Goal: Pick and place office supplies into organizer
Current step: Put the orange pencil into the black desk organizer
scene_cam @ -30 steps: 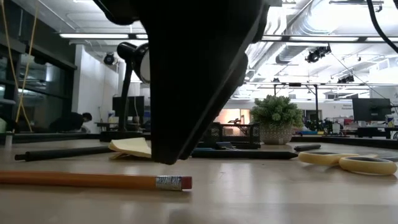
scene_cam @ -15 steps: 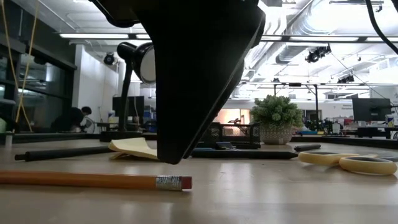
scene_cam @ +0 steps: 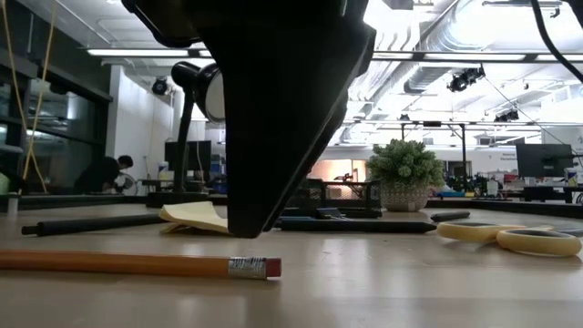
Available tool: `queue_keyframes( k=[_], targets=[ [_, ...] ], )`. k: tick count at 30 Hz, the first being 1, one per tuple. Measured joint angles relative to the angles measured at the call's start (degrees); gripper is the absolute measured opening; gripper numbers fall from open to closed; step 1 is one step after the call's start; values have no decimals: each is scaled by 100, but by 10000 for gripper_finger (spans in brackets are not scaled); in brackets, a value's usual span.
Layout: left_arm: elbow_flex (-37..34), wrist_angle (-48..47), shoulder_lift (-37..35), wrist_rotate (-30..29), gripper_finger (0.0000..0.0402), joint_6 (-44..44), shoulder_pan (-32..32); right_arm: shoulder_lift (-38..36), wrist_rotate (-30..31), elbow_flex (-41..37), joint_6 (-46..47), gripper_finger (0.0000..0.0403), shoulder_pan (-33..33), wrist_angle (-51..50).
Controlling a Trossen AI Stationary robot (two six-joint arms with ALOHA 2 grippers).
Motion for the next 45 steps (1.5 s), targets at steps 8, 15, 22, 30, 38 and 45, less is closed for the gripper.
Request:
queue_keyframes(
  k=[8, 15, 22, 30, 38, 45],
  targets=[
    [0, 0, 0, -26, 5, -108, 0, 68, -125, -7, -81, 137, -24, -80],
    [0, 0, 0, -42, 5, -142, 0, 90, -288, -7, -73, 137, -11, -110],
    [0, 2, 0, -42, 5, -147, 0, 92, -358, -7, -83, 137, 18, -105],
    [0, 2, 0, -42, 5, -149, 0, 92, -353, -7, -74, 137, 18, -84],
    [0, 2, 0, -42, 5, -149, 0, 97, -411, -7, -87, 137, 18, -65],
    [0, 1, 0, -80, 5, -149, -1, 105, -445, -7, -89, 137, 18, -2]
  ],
)
